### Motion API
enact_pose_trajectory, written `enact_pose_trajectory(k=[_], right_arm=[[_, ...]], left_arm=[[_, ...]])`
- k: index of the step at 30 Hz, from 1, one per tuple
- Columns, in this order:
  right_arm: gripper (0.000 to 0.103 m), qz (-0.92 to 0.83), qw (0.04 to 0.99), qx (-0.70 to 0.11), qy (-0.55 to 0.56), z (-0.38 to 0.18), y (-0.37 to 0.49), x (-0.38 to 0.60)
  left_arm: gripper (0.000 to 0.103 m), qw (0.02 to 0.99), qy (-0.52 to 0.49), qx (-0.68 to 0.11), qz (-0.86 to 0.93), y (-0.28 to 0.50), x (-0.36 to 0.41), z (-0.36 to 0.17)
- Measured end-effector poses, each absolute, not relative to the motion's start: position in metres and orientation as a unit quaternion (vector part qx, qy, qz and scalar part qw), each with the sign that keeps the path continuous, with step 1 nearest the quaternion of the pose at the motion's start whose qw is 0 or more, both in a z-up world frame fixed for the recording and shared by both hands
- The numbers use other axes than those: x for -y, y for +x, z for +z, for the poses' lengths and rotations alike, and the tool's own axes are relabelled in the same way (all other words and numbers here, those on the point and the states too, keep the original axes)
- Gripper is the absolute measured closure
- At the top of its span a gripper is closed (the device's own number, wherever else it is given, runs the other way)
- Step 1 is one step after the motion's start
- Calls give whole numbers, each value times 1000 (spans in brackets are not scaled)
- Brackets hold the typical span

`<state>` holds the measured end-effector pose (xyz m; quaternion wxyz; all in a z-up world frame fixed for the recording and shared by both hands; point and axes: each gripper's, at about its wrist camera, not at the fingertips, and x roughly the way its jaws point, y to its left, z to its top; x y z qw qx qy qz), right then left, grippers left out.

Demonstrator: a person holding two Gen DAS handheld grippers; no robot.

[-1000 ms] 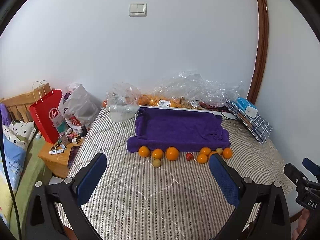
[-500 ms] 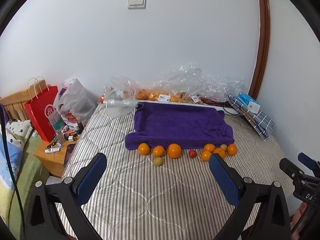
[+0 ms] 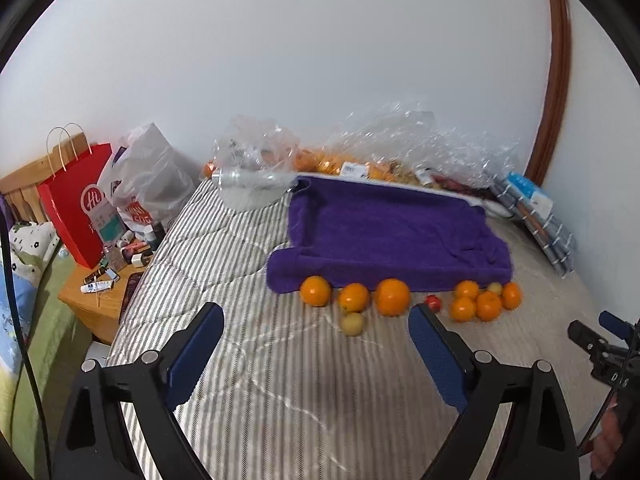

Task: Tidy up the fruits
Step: 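Grasp an orange with the left tool while the right tool grasps a large tangerine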

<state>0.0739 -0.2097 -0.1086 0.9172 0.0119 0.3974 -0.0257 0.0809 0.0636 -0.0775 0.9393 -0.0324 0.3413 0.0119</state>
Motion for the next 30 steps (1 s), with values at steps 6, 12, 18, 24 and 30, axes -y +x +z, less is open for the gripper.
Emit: enact_pose_trajectory(k=[6, 12, 18, 24, 30], right_arm=[[27, -30, 907, -420, 25, -146, 101, 223], [44, -7, 896, -440, 55, -176, 141, 236], [45, 23, 895, -438, 81, -183, 168, 238], [46, 36, 892, -447, 63, -195, 188, 237], [56, 44, 886, -455, 79, -206, 199, 245]], left_arm=[[9, 924, -42, -381, 8, 109, -75, -110], [9, 916, -47, -399, -13, 128, -76, -137], [9, 908, -77, -411, -33, 147, -76, -149], [10, 907, -60, -415, -37, 164, -71, -156], [17, 913, -62, -402, -45, 177, -71, -158]])
